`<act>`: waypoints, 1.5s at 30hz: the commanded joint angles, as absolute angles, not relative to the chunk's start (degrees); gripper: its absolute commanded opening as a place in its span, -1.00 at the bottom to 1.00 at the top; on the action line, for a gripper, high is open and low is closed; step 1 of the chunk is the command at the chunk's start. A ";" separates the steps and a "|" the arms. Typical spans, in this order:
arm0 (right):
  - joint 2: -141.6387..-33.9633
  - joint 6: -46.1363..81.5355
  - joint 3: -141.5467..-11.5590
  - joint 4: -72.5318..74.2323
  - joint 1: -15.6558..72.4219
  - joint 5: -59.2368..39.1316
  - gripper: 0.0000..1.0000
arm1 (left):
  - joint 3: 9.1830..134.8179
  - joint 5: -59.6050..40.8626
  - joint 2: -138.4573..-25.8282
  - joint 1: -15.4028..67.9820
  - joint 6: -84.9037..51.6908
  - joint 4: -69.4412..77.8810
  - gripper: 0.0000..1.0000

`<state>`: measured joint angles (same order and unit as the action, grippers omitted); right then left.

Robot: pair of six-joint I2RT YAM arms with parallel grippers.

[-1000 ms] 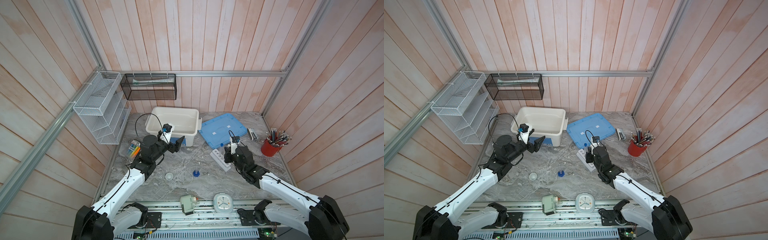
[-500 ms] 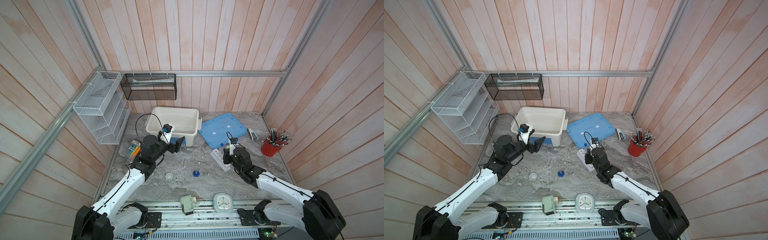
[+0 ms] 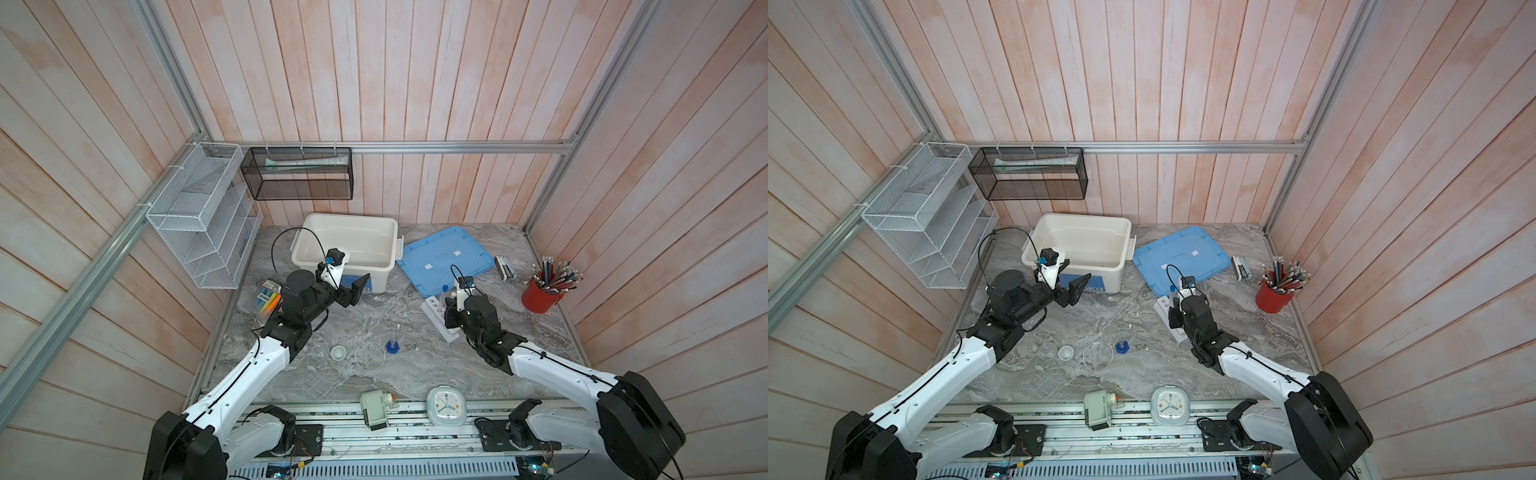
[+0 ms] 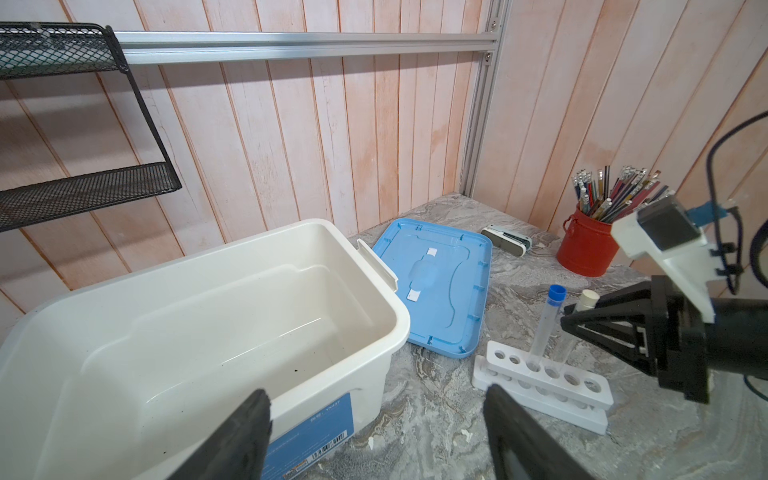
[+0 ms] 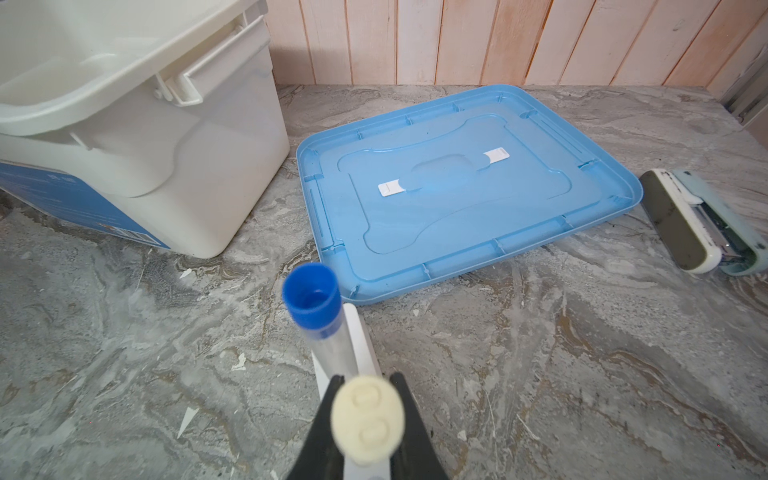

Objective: Organize the chemistry lab equipment
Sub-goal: 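Lower the glass tube into a hole of the white rack with the right gripper, then open the right gripper to release the glass tube in the rack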

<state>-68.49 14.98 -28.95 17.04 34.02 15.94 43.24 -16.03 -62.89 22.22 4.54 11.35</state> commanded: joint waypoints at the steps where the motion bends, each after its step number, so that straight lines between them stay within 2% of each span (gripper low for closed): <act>1: -69.52 15.51 -28.69 16.46 33.79 15.03 -0.90 | 43.73 -16.66 -62.23 22.06 5.27 10.98 0.63; 6: -69.44 15.54 -28.65 16.26 33.75 15.03 -0.84 | 43.69 -16.87 -62.07 22.05 5.29 10.90 0.63; 17: -66.78 15.02 -29.91 14.05 33.75 14.56 -0.30 | 43.69 -17.17 -61.96 22.06 5.19 11.05 0.63; 22: -64.32 14.55 -30.31 13.96 33.75 14.34 -0.16 | 43.68 -17.40 -61.79 22.06 5.10 11.16 0.63; 32: -58.50 12.52 -34.96 9.03 33.78 13.81 -0.08 | 43.92 -18.36 -61.76 22.06 4.85 10.96 0.64; 39: -55.17 8.53 -41.41 3.83 33.77 12.88 -0.03 | 45.73 -23.82 -63.09 22.88 3.49 8.48 0.64; 45: -53.90 5.77 -46.24 0.17 33.81 7.59 -0.02 | 46.32 -24.67 -61.96 23.21 1.93 5.80 0.61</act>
